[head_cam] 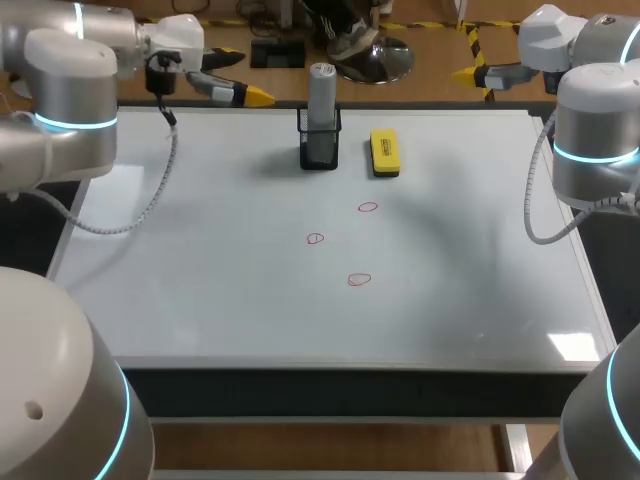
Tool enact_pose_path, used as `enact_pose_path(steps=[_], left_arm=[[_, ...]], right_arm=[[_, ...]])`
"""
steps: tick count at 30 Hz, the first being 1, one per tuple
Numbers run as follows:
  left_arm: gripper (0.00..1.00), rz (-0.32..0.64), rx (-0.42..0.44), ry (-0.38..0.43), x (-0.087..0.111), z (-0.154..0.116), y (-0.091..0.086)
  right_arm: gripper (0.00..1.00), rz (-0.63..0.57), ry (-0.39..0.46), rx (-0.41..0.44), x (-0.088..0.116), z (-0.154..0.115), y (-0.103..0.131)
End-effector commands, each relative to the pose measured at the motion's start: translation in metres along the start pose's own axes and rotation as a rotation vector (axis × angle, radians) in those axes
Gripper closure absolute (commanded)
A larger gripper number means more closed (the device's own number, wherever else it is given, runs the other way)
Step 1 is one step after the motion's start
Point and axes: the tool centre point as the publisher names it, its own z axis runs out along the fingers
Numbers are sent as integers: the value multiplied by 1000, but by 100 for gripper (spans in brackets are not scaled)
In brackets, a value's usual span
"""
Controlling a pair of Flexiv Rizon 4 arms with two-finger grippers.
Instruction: Pick up the inspection probe, press it on each red-marked spot on the whiteboard one by one, put down the probe, pick up the eraser, and wipe off all the red marks.
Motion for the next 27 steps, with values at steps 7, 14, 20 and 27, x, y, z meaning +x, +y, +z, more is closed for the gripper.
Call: enact_pose_path(steps=[7,14,20,27], left_arm=[[0,10,3,96,-8,36,-1],[0,11,12,115,1,59,-1],[0,4,16,127,8,76,4],[0,-7,23,104,13,93,8]], right_arm=[[0,0,1,2,-1,0,0],[0,0,1,2,-1,0,0],[0,0,1,2,-1,0,0],[0,0,1,2,-1,0,0]])
